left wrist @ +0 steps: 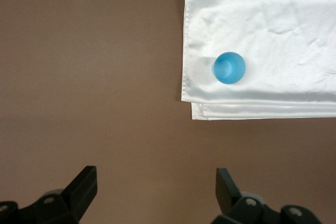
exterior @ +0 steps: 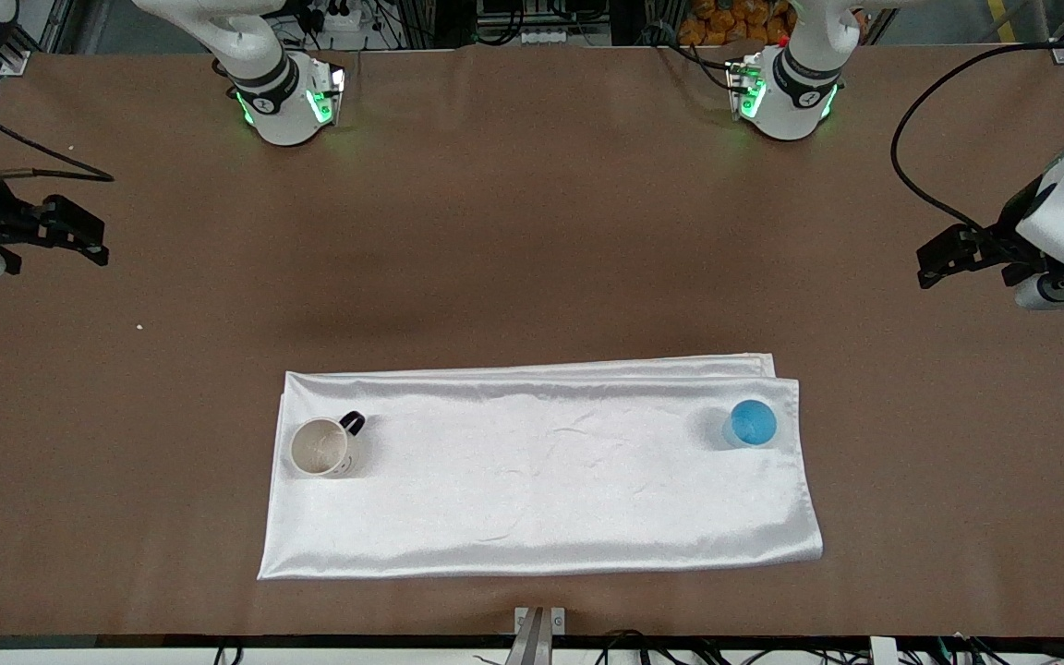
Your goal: Place blue cup into white mug on table
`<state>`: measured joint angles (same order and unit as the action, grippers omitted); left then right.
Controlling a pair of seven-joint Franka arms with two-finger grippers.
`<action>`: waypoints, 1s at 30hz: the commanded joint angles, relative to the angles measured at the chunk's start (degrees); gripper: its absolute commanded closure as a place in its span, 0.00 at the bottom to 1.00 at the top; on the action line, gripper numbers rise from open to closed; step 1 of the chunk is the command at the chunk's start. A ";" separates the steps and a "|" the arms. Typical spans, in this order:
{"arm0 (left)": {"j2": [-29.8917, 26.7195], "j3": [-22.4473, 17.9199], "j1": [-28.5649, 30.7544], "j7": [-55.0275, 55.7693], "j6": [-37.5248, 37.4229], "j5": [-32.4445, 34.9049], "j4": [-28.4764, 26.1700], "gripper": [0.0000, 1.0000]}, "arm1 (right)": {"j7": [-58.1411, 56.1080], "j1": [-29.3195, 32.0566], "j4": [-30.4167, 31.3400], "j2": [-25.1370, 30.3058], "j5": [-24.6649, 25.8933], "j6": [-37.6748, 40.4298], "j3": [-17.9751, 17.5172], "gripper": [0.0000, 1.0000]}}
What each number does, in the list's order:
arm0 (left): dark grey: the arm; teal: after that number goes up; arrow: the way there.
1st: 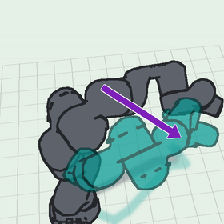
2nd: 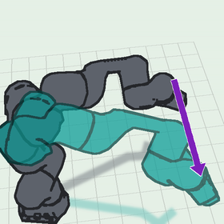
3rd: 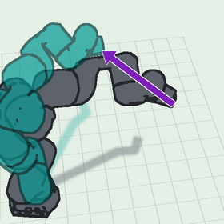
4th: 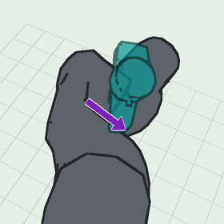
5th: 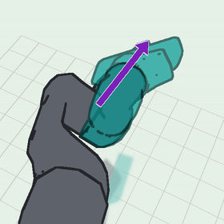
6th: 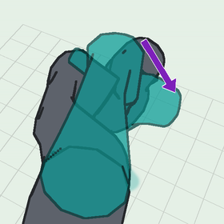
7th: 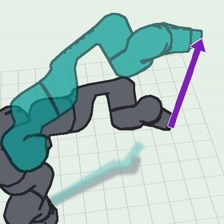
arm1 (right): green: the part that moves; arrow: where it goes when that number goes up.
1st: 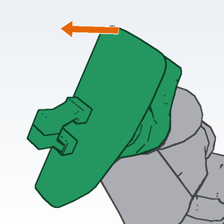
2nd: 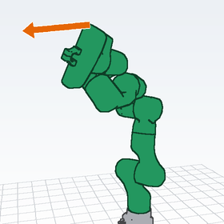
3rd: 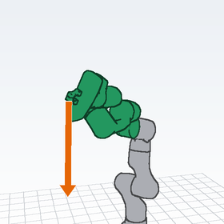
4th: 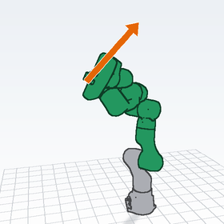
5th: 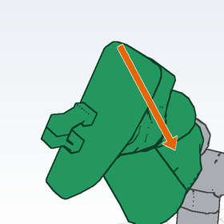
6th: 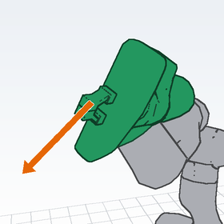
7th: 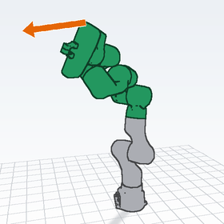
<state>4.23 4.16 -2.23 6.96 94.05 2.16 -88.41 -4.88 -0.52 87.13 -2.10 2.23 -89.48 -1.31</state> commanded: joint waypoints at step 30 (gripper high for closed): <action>6.84 0.32 -1.37 0.16 5.62 -4.54 -0.71 0.00 | 0.92 -3.60 -0.91 -3.52 -2.05 -3.42 -0.19 0.00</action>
<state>8.34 4.28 -2.49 6.96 97.32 -1.04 -89.10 -4.86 -2.25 86.71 -2.89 0.85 -90.37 -1.45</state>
